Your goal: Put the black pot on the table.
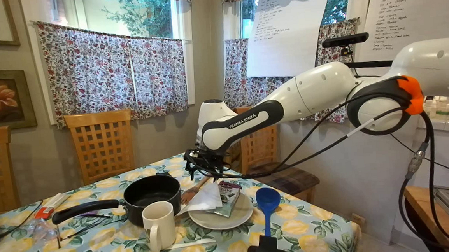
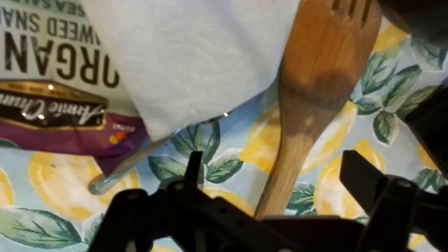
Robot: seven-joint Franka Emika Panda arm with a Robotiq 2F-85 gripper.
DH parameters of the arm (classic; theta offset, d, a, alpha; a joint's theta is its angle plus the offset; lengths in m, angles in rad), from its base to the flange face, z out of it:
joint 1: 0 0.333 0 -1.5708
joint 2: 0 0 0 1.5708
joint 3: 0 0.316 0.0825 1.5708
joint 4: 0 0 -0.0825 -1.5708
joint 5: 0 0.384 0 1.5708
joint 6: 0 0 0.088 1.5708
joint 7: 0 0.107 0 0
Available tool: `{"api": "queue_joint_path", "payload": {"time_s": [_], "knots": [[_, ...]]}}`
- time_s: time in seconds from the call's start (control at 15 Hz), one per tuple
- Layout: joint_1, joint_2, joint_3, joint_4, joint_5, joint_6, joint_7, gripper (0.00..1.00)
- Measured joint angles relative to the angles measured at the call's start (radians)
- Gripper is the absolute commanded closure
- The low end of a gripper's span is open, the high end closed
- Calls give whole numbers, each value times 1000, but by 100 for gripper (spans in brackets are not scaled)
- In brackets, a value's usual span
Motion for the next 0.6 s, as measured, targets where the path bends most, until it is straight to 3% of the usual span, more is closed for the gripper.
{"api": "queue_joint_path", "payload": {"time_s": [0.27,0.6], "knots": [[5,0,1,23,0,-105,47,0],[7,0,1,45,0,-108,90,0]]}}
